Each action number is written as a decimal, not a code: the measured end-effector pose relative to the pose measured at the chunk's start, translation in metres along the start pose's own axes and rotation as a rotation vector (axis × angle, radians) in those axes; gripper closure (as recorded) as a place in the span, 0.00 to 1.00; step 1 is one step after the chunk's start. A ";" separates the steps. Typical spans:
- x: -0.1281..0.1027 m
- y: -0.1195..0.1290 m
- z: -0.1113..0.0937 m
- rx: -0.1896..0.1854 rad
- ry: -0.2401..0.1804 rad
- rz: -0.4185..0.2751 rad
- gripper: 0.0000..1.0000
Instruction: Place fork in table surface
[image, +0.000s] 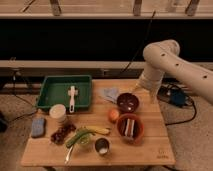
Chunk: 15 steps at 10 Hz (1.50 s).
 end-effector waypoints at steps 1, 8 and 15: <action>0.000 0.000 0.000 0.000 0.000 0.000 0.36; -0.037 -0.023 0.011 -0.001 -0.014 -0.104 0.36; -0.176 -0.143 0.069 0.026 -0.088 -0.351 0.36</action>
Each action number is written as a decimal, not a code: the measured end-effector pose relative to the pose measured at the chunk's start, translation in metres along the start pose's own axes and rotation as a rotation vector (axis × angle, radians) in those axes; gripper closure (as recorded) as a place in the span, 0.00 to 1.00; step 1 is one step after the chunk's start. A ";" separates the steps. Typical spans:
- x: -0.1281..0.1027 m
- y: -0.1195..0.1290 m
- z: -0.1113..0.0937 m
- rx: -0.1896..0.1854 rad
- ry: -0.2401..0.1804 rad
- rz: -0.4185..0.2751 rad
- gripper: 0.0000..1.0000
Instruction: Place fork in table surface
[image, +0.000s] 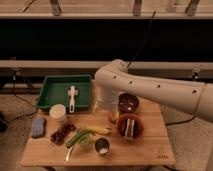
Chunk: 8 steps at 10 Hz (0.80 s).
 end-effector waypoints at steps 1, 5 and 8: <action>-0.015 -0.022 0.013 0.008 -0.019 -0.033 0.36; -0.053 -0.087 0.058 0.049 -0.064 -0.144 0.36; -0.046 -0.121 0.069 0.067 -0.051 -0.188 0.36</action>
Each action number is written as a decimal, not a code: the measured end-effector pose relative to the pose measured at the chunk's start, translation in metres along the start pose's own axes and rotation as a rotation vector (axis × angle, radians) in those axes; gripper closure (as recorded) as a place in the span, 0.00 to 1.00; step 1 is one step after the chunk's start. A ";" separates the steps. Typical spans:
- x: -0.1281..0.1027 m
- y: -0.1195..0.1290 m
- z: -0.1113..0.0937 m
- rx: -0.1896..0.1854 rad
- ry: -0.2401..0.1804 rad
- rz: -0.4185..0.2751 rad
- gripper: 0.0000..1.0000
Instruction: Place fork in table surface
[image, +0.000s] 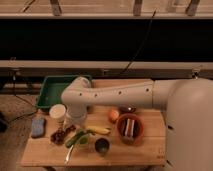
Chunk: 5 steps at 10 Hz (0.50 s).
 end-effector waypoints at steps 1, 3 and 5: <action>0.008 -0.004 -0.002 0.006 0.009 -0.008 0.36; 0.020 -0.007 -0.007 0.012 0.028 -0.022 0.36; 0.028 -0.006 -0.009 0.009 0.044 -0.031 0.36</action>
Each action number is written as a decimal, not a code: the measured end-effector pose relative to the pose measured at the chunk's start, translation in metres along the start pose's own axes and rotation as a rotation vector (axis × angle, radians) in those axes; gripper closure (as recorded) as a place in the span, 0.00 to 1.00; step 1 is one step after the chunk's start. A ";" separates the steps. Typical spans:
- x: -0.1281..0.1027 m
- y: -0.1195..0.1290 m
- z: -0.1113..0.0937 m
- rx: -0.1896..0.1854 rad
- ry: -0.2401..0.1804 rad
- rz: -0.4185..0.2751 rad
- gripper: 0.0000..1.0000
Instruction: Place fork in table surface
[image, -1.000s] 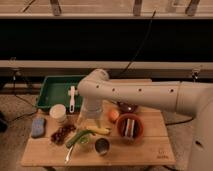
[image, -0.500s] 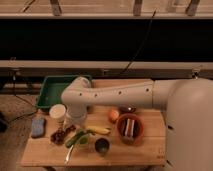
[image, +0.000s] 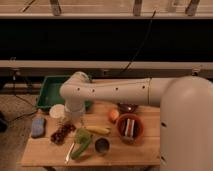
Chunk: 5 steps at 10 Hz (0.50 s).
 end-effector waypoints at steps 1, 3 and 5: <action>0.003 0.003 0.001 -0.007 0.006 -0.002 0.36; 0.009 0.011 0.009 -0.026 0.014 -0.006 0.36; 0.016 0.014 0.020 -0.042 0.015 -0.002 0.36</action>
